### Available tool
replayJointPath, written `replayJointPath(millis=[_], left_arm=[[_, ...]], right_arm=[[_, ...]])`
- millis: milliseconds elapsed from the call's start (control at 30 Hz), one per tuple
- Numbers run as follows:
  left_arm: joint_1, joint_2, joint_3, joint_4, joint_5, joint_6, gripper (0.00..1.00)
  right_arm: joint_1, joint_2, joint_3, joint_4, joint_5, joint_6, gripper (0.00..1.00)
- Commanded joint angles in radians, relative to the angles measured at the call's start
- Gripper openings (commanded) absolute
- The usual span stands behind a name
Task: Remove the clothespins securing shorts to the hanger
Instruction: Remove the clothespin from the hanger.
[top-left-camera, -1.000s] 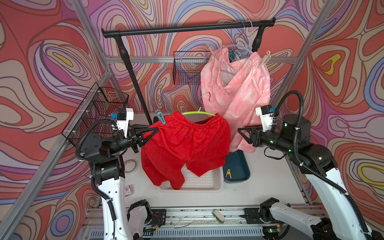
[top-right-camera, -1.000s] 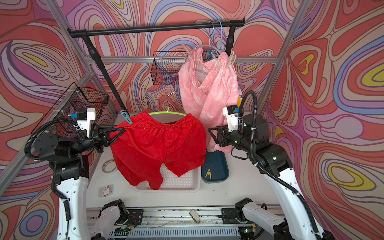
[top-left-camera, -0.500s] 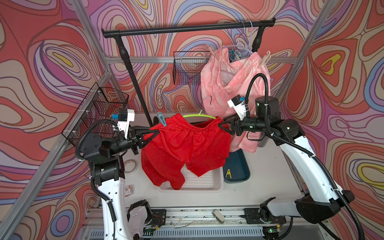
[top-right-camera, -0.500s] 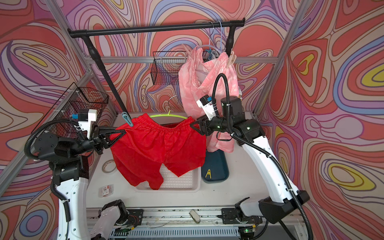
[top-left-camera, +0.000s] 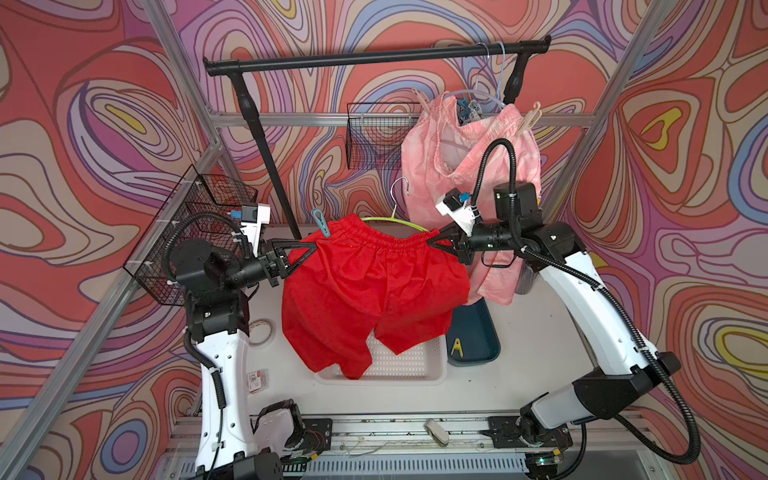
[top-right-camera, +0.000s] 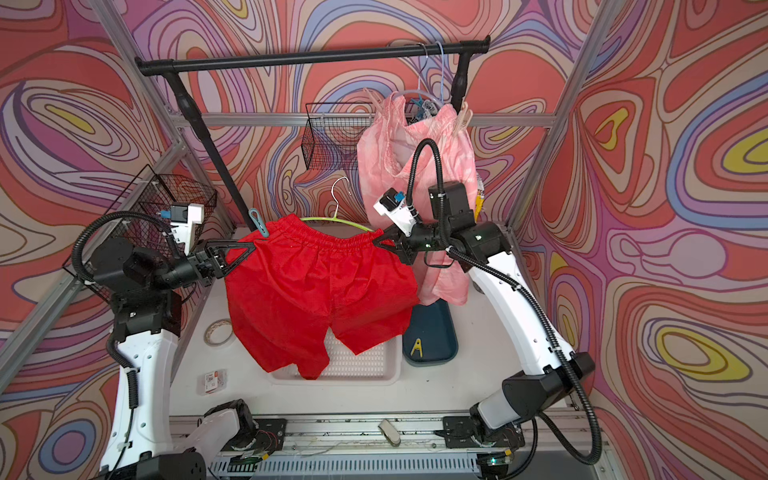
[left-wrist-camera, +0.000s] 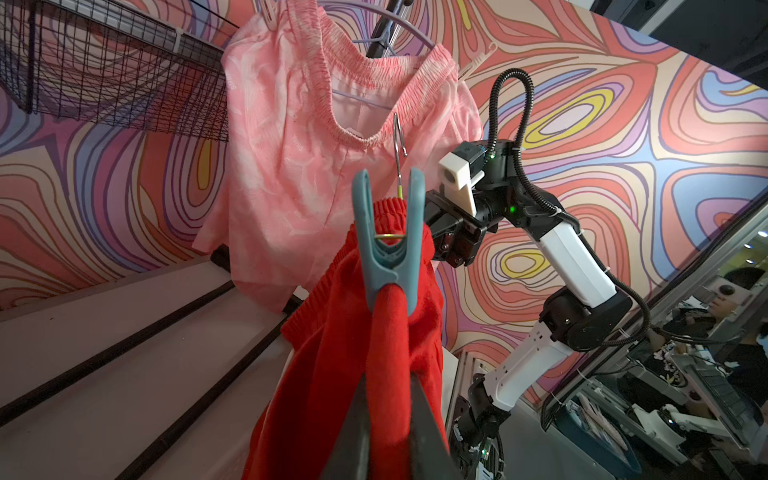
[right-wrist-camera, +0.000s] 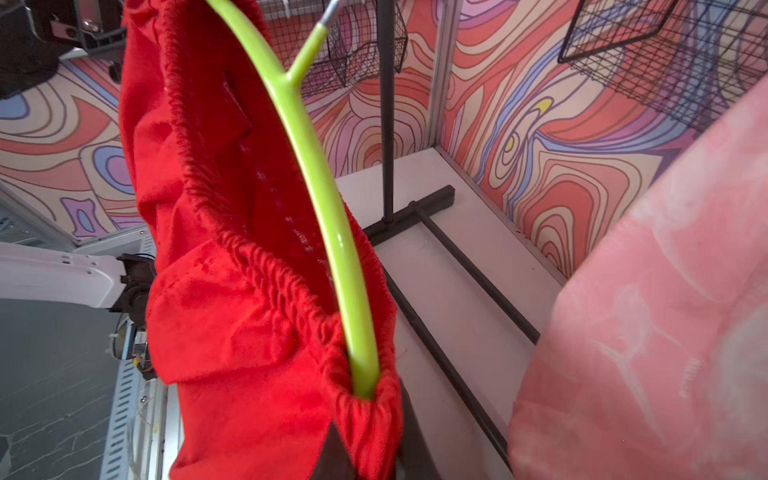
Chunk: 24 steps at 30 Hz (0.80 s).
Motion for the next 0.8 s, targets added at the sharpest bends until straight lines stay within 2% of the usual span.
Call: replayJointPath(millis=[0,67,233,300,400,467,633,767], left_arm=[[-0.047,-0.027,0.075,-0.014,-0.015,0.13,0.04],[-0.052,-0.025,0.078,-0.035,-0.028,0.145,0.13],[-0.052,0.008,0.118,-0.16,-0.039,0.203,0.43],[-0.052,0.04,0.15,-0.196,-0.033,0.191,0.51],[-0.053,0.098,0.193,-0.198,-0.025,0.132,0.54],[-0.053,0.122,0.218,-0.24,-0.039,0.145,0.58],[-0.052,0.093,0.253,-0.479,-0.094,0.361,0.62],[-0.052,0.111,0.29,-0.591,-0.096,0.404,0.63]], right_arm=[[0.015,0.028,0.033,0.02,0.031,0.121,0.0],[0.014,0.019,0.032,0.014,0.055,0.104,0.0],[0.015,-0.044,-0.016,-0.025,0.089,0.021,0.0],[0.015,-0.065,-0.031,-0.041,0.115,0.001,0.0],[0.015,-0.102,-0.076,-0.014,0.125,-0.002,0.0],[0.015,-0.136,-0.108,0.024,0.114,0.013,0.0],[0.015,-0.193,-0.118,0.056,0.115,0.037,0.0],[0.015,-0.202,-0.1,0.036,0.097,0.028,0.0]])
